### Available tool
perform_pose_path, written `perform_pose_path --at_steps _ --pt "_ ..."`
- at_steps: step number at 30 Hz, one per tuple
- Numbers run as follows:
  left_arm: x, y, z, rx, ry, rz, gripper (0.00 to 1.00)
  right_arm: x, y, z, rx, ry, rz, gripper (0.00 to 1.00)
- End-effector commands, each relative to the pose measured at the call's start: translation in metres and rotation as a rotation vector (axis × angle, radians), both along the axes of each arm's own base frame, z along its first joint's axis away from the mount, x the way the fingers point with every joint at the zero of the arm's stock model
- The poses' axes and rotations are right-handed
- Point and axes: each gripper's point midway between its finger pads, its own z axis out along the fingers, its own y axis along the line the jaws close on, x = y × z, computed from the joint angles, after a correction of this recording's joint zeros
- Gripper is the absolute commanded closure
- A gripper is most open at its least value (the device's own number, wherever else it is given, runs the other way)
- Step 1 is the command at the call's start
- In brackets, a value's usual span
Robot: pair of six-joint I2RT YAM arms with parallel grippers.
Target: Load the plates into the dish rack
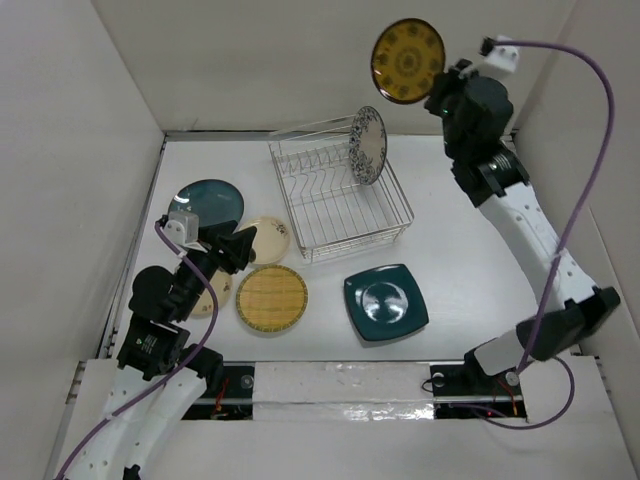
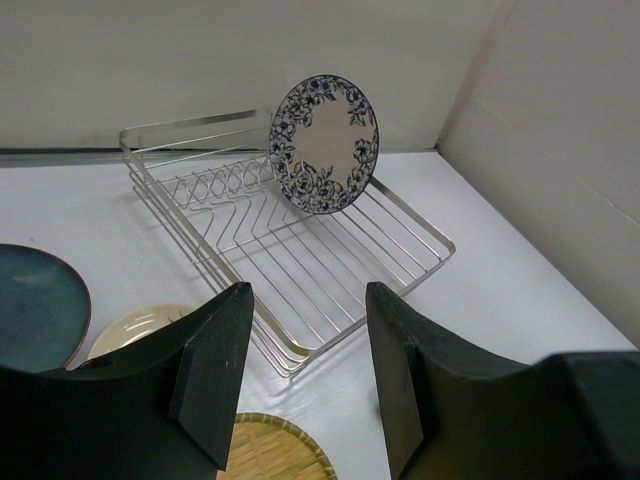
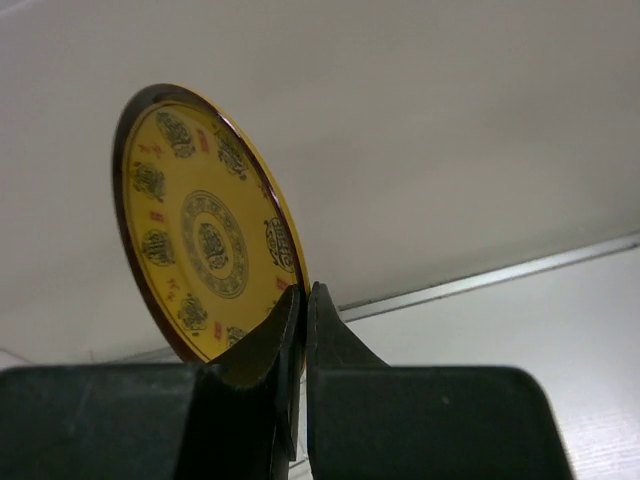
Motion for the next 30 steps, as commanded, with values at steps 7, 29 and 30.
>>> perform_pose_path --at_steps 7,29,30 --pt "0.005 -0.002 0.002 -0.004 -0.014 0.003 0.54 0.052 0.078 -0.031 -0.484 0.29 -0.15 1.0" --pt "0.009 -0.005 -0.005 0.008 0.013 -0.005 0.54 0.115 0.125 -0.168 -0.698 0.475 -0.234 1.0" --pt "0.01 -0.005 -0.006 0.009 0.014 -0.004 0.54 0.116 0.126 -0.171 -0.704 0.478 -0.233 1.0"
